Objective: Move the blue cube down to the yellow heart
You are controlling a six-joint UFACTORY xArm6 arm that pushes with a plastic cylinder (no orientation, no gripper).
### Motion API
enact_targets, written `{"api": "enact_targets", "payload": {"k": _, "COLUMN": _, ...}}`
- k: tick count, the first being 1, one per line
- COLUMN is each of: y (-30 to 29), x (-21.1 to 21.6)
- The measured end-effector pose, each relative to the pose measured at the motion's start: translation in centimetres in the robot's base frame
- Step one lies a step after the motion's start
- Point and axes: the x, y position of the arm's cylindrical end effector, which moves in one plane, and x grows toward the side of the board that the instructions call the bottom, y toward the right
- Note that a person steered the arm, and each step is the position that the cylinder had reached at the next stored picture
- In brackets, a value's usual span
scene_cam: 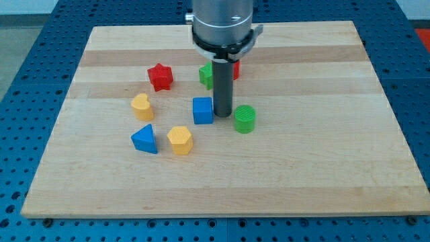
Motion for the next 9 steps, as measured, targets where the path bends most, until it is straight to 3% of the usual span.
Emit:
{"api": "enact_targets", "payload": {"k": 6, "y": -11.4, "x": 0.4}}
{"api": "enact_targets", "payload": {"k": 9, "y": -11.9, "x": 2.6}}
